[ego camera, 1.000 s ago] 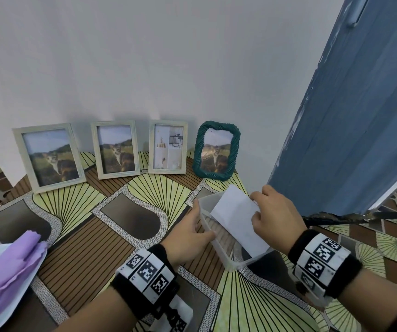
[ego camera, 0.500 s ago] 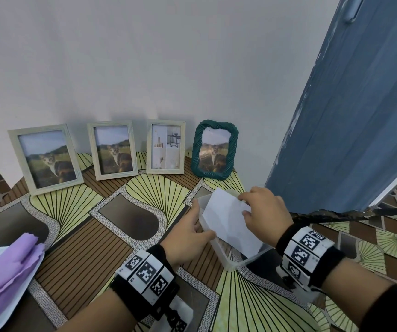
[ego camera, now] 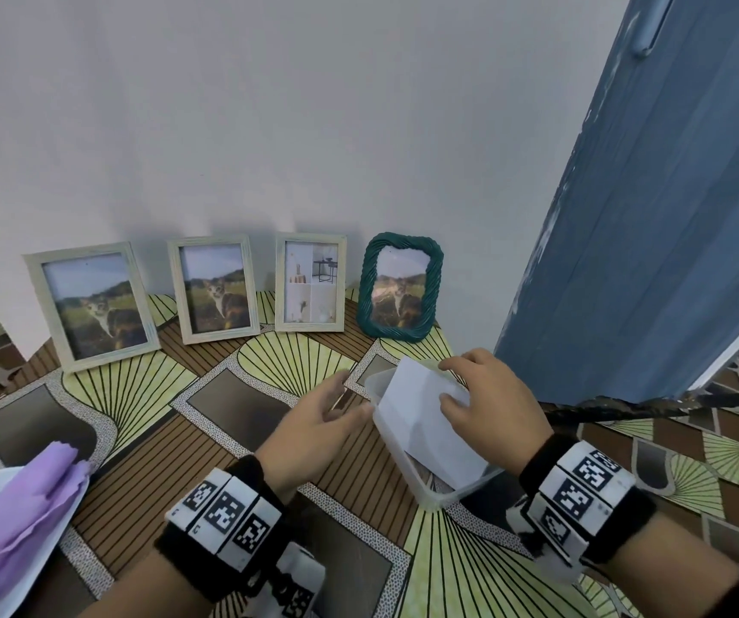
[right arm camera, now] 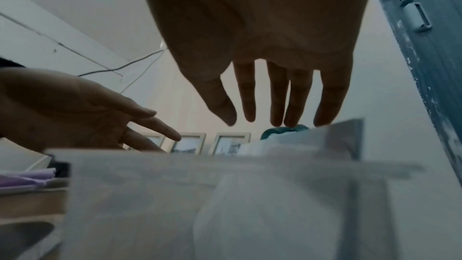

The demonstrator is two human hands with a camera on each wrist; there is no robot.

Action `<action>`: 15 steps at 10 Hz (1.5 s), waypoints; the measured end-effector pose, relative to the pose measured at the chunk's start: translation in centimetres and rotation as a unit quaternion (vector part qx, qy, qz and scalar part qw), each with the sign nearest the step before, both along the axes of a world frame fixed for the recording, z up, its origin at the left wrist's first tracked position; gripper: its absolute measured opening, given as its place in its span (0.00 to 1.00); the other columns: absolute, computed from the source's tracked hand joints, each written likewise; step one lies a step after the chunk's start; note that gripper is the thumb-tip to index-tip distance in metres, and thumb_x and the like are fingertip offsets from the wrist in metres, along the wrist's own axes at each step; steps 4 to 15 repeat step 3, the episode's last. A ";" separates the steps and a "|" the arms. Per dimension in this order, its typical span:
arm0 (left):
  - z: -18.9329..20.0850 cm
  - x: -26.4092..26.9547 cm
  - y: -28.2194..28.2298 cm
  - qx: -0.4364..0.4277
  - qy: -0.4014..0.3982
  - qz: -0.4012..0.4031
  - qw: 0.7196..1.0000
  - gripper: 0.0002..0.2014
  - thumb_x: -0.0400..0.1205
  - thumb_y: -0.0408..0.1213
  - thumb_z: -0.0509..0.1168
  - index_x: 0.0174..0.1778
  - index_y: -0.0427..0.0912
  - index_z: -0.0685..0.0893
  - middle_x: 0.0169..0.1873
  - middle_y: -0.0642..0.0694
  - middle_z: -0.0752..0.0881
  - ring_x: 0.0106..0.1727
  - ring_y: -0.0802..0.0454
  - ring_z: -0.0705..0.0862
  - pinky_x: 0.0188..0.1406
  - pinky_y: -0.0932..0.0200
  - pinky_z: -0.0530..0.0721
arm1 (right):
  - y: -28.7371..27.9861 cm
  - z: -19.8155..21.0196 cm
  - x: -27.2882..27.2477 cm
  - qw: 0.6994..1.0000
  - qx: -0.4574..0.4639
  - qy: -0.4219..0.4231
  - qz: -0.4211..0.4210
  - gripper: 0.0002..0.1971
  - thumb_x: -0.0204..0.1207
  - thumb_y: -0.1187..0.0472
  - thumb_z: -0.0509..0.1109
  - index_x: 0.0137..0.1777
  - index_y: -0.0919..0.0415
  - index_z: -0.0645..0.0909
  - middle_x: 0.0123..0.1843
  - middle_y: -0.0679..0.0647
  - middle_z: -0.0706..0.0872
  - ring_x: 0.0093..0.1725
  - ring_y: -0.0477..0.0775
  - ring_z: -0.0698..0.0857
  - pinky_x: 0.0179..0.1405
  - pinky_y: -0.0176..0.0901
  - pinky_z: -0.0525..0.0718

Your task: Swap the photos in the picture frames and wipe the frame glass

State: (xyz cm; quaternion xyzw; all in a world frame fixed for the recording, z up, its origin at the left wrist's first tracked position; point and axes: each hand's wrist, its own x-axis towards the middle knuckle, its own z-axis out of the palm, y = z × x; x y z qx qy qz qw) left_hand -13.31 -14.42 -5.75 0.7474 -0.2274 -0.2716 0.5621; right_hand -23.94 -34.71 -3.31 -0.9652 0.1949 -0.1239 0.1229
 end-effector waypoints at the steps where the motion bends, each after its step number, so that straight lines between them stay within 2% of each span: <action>1: 0.9 0.7 2.5 0.001 -0.039 0.041 0.998 0.20 0.81 0.53 0.66 0.70 0.67 0.75 0.66 0.57 0.82 0.66 0.60 0.79 0.63 0.54 0.78 | 1.6 0.0 -0.4 0.996 0.024 -0.083 0.020 0.14 0.80 0.52 0.66 0.64 0.49 0.83 0.60 0.43 0.81 0.60 0.46 0.79 0.61 0.49 0.81; 2: 2.1 1.2 5.6 0.008 -0.111 0.068 0.991 0.08 0.83 0.47 0.66 0.54 0.68 0.82 0.52 0.58 0.89 0.54 0.64 0.85 0.47 0.63 0.79 | 4.4 0.2 -0.9 0.981 0.052 -0.180 0.058 0.07 0.80 0.56 0.68 0.54 0.52 0.87 0.52 0.43 0.85 0.54 0.44 0.82 0.56 0.45 0.82; 3: 2.0 0.8 9.0 0.019 -0.173 0.073 0.982 0.14 0.82 0.31 0.66 0.50 0.59 0.85 0.48 0.55 0.90 0.51 0.60 0.87 0.51 0.58 0.82 | 6.9 -0.3 -1.5 0.961 0.124 -0.223 0.107 0.03 0.78 0.60 0.72 0.45 0.52 0.86 0.42 0.42 0.85 0.46 0.43 0.83 0.46 0.31 0.78; 15: 2.0 0.8 9.0 0.019 -0.173 0.073 0.982 0.14 0.82 0.31 0.66 0.50 0.59 0.85 0.48 0.55 0.90 0.51 0.60 0.87 0.51 0.58 0.82 | 6.9 -0.3 -1.5 0.961 0.124 -0.223 0.107 0.03 0.78 0.60 0.72 0.45 0.52 0.86 0.42 0.42 0.85 0.46 0.43 0.83 0.46 0.31 0.78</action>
